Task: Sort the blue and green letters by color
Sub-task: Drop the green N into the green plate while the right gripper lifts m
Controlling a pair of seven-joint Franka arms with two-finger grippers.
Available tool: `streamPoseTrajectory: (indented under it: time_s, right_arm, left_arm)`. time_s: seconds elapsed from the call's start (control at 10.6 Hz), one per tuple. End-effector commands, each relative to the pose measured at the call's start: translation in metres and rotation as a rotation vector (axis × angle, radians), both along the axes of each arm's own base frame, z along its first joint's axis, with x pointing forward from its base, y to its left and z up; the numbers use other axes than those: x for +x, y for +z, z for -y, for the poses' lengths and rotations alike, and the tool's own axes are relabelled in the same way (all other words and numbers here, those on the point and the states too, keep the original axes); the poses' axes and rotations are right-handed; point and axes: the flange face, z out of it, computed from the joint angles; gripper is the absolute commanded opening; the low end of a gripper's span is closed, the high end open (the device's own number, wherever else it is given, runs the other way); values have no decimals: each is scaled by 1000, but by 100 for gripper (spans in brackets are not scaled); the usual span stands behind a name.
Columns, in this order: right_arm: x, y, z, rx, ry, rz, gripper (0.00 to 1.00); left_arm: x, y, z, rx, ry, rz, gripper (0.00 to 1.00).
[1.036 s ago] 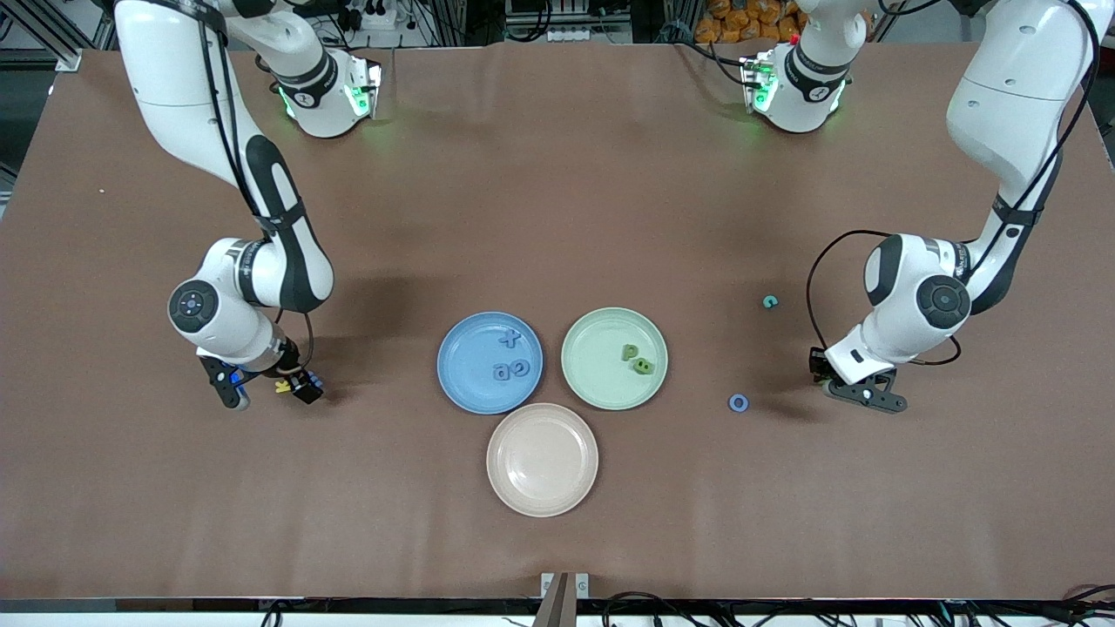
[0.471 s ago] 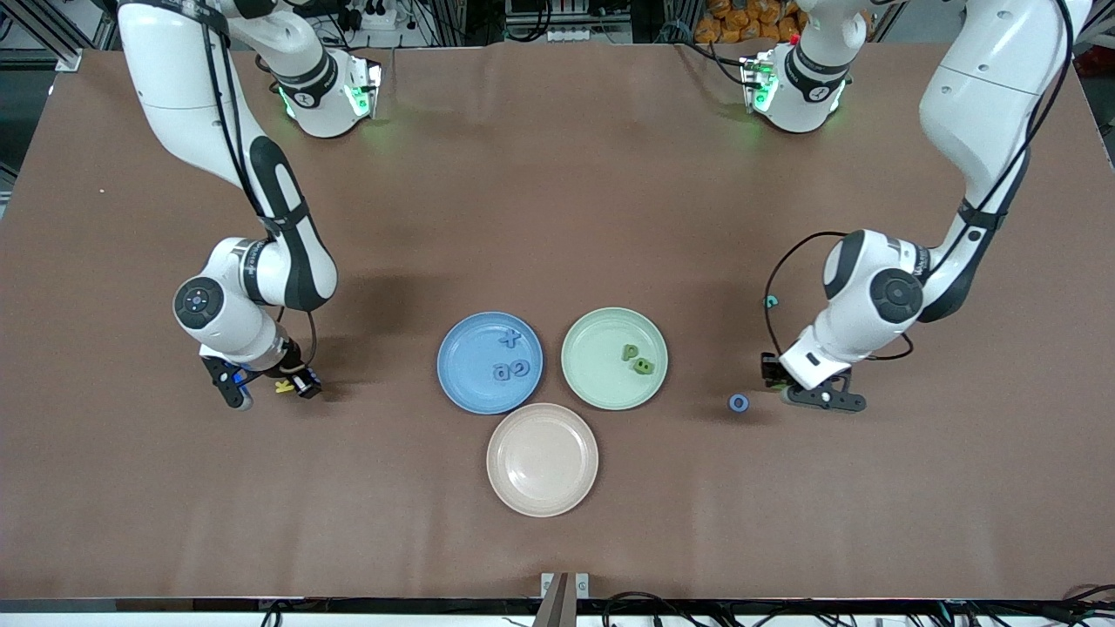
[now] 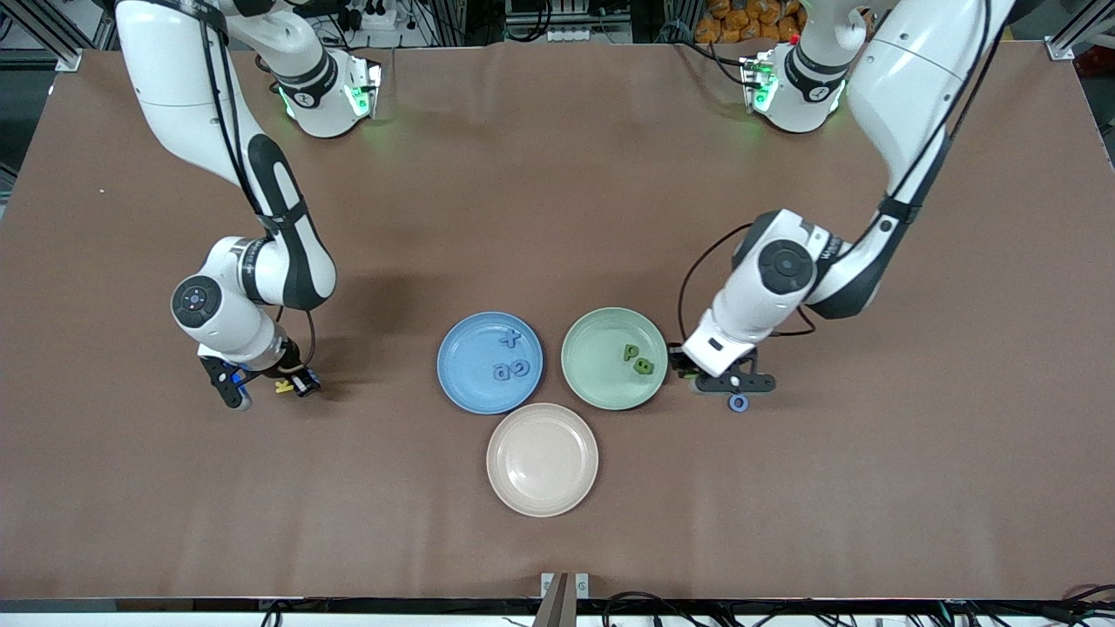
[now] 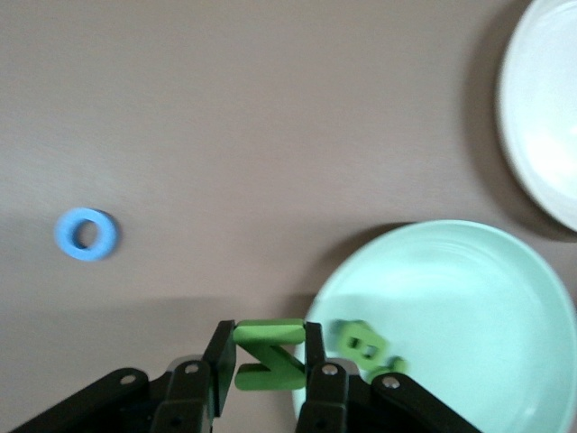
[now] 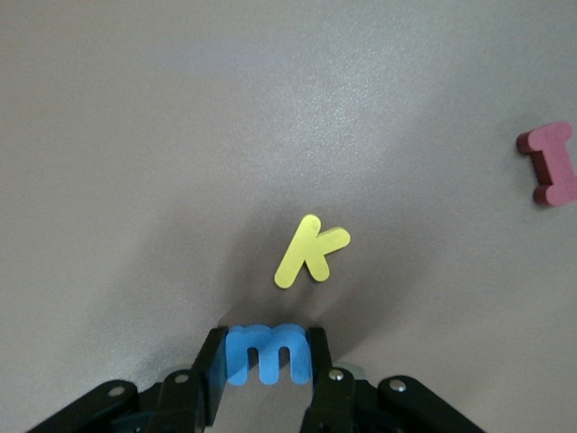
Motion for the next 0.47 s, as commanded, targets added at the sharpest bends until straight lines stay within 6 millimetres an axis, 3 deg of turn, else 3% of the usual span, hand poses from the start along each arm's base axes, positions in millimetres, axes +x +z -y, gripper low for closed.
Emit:
streamPoseTrajectory:
  time_s: [0.0,0.19,0.38]
  right_arm:
    - [13,13,-12,22,54,4,28]
    - [23,57,-41,40,164,-7,28]
    - [24,77,-94,67,263,28,27]
  left_arm:
    - [-4,-10,38,-13,86,-20,0]
    - [-8,-24,44,-12,94,-42,0]
    - [-12,-35,58,-11,106,-48,0]
